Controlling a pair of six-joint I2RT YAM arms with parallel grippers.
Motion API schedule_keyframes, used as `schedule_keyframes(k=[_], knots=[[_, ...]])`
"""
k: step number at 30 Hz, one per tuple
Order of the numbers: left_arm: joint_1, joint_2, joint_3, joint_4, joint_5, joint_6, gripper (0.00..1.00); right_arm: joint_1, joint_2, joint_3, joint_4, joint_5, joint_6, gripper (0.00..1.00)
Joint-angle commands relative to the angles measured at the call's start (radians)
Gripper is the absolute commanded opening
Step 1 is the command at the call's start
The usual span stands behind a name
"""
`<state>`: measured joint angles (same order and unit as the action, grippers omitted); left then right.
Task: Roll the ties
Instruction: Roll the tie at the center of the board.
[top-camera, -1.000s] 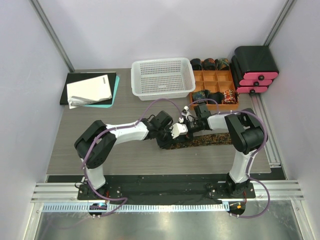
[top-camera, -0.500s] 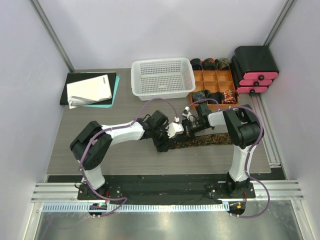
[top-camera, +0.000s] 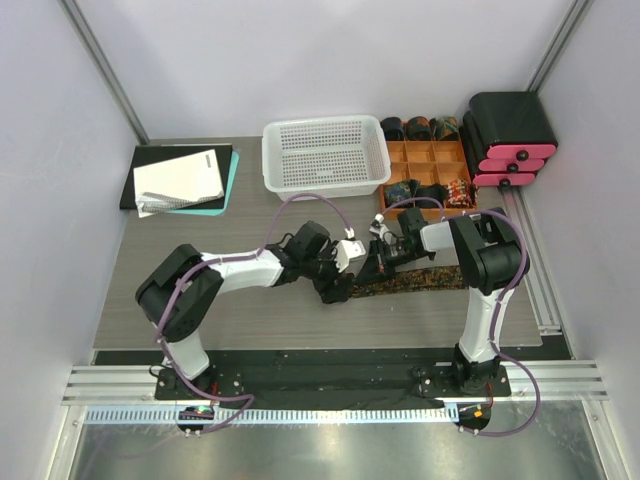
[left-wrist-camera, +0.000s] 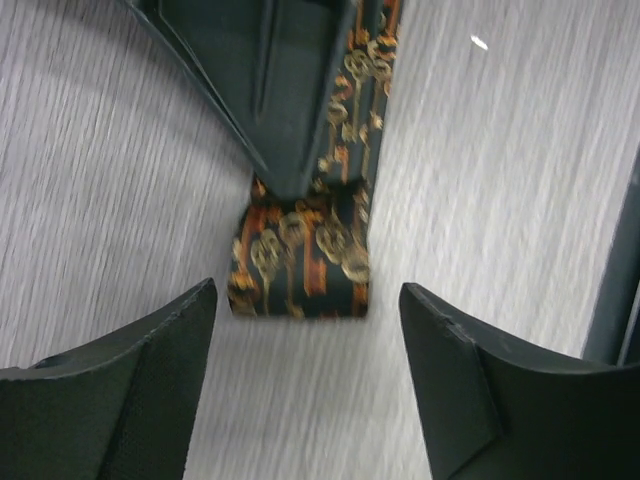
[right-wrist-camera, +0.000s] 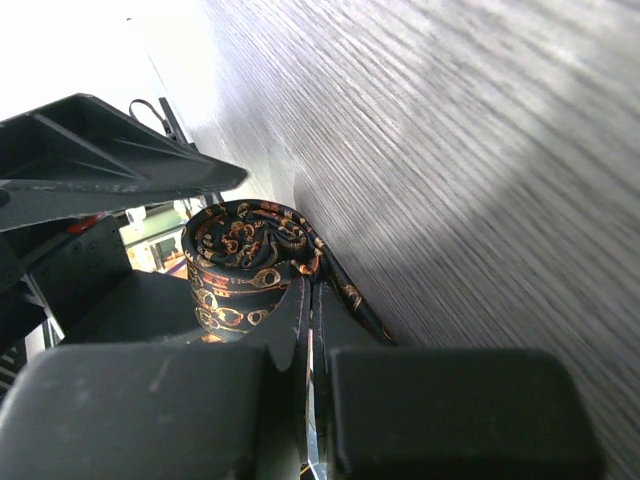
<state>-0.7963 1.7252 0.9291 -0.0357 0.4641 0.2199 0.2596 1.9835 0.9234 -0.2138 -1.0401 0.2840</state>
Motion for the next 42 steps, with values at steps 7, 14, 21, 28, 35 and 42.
schedule_keyframes(k=[7, 14, 21, 28, 35, 42], knots=[[-0.018, 0.066, 0.086, 0.119, 0.036, -0.039, 0.47, 0.012, 0.017, -0.070, 0.155, 0.123, 0.076, 0.01], [-0.041, 0.070, 0.142, -0.080, -0.036, 0.096, 0.34, 0.061, 0.031, -0.031, 0.251, 0.105, 0.231, 0.05], [-0.072, 0.138, 0.178, -0.274, -0.125, 0.202, 0.31, -0.025, -0.077, 0.041, -0.054, 0.034, 0.081, 0.25], [-0.098, 0.191, 0.201, -0.342, -0.188, 0.222, 0.29, -0.066, -0.150, 0.134, -0.318, -0.008, -0.092, 0.43], [-0.100, 0.209, 0.220, -0.354, -0.191, 0.226, 0.33, -0.045, -0.143, 0.078, -0.248, -0.009, -0.023, 0.47], [-0.098, 0.215, 0.231, -0.359, -0.196, 0.231, 0.36, 0.003, -0.114, 0.054, -0.188, 0.023, -0.017, 0.41]])
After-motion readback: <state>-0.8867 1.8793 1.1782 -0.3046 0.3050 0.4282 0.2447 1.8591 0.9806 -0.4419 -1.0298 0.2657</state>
